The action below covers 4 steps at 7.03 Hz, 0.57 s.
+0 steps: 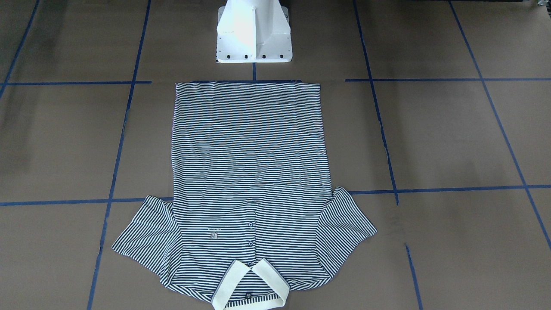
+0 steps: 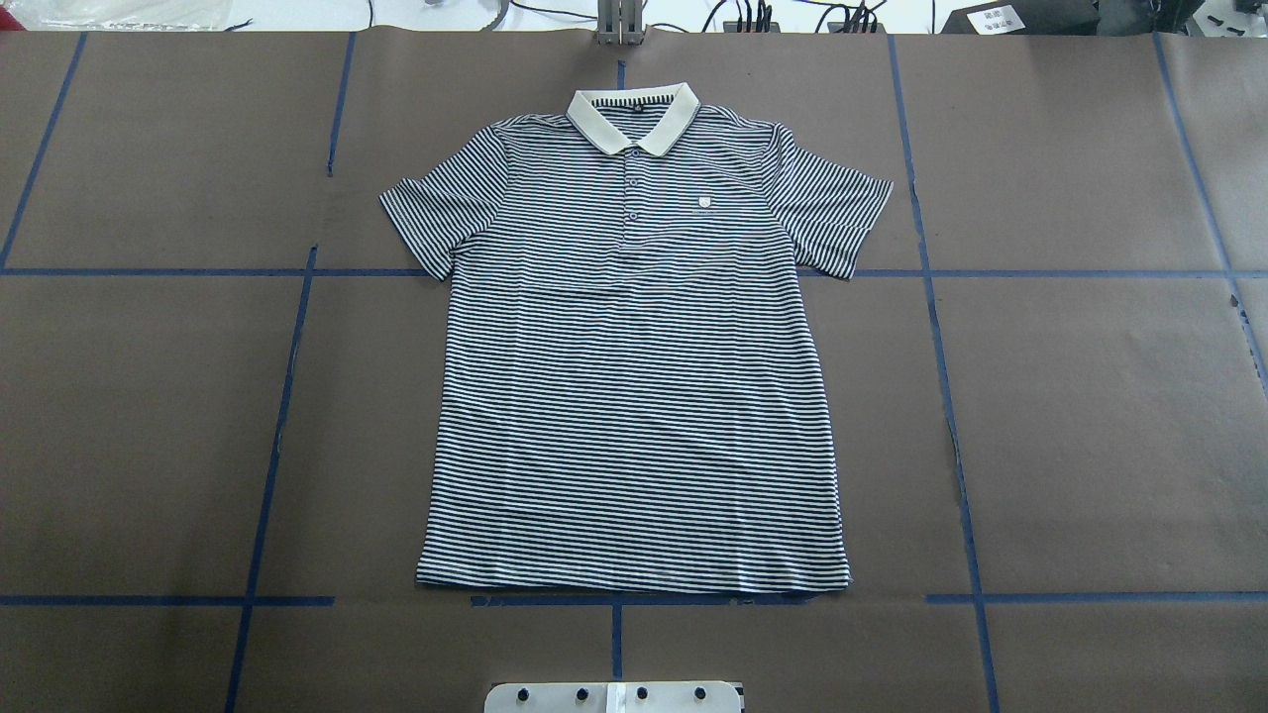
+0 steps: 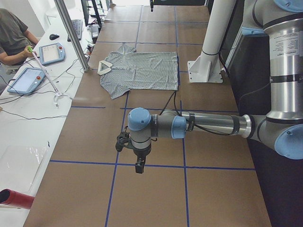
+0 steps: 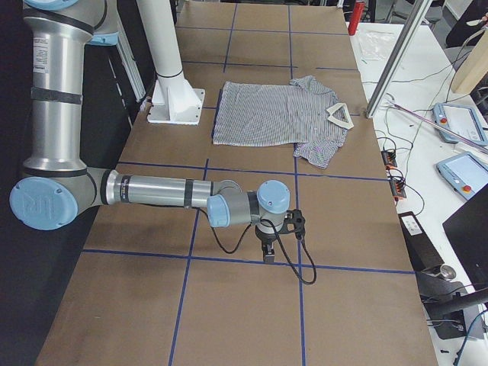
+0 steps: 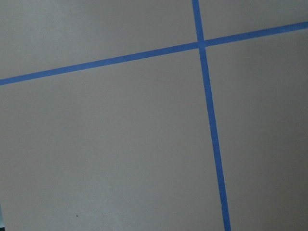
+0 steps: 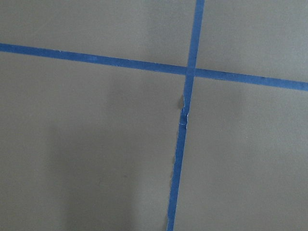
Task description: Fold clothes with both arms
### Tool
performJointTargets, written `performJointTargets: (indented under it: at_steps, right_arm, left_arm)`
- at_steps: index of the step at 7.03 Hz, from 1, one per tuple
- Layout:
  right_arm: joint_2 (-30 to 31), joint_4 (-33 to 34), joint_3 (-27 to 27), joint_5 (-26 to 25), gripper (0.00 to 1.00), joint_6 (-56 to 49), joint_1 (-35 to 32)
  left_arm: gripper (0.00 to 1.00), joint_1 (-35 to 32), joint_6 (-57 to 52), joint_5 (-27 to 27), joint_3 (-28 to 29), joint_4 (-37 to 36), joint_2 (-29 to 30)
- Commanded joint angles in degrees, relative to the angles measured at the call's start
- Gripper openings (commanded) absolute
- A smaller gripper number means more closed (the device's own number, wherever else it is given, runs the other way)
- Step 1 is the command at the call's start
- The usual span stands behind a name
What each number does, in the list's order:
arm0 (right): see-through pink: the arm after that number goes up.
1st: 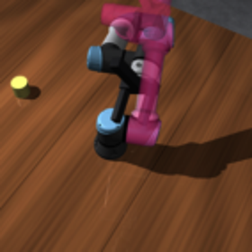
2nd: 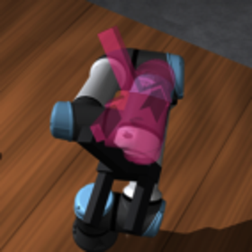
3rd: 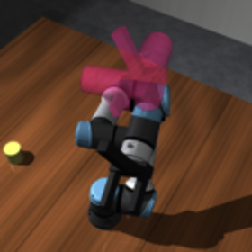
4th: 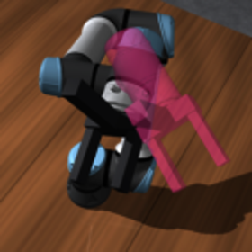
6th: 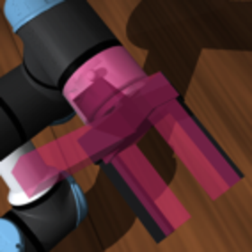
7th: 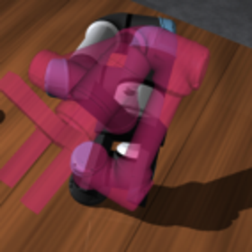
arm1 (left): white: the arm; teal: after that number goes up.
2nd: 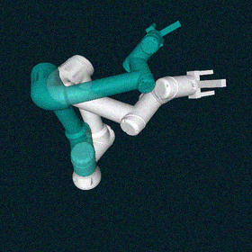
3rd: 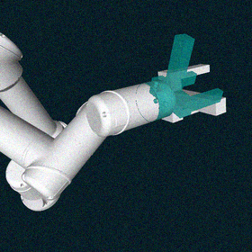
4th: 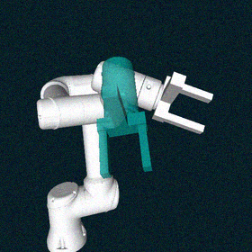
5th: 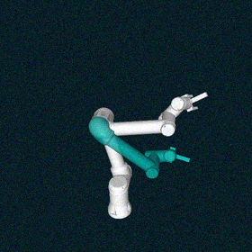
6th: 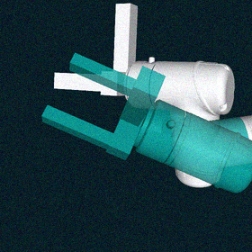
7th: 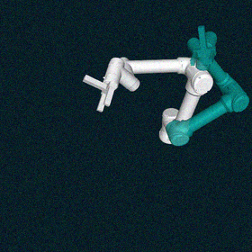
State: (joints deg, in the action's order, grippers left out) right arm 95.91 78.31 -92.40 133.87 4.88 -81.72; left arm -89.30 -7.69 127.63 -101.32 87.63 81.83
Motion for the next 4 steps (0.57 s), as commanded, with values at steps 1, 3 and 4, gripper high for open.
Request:
performJointTargets:
  at_steps: [1, 3, 4]
  right_arm:
    - [0.2, -0.2, -0.6, 0.8, 1.00, 3.3, 0.0]
    - [0.2, -2.4, -0.4, 0.9, 1.00, 3.6, 0.0]
    - [0.2, -3.1, -0.5, 1.0, 1.00, 3.7, 0.1]
  left_arm:
    - [1.00, 0.1, 0.0, 0.1, -0.8, -0.2, 0.0]
    - [1.00, 0.1, 0.0, 0.0, -0.8, -0.3, 0.0]
    - [1.00, 0.1, 0.0, 0.0, -0.8, -0.3, 0.0]
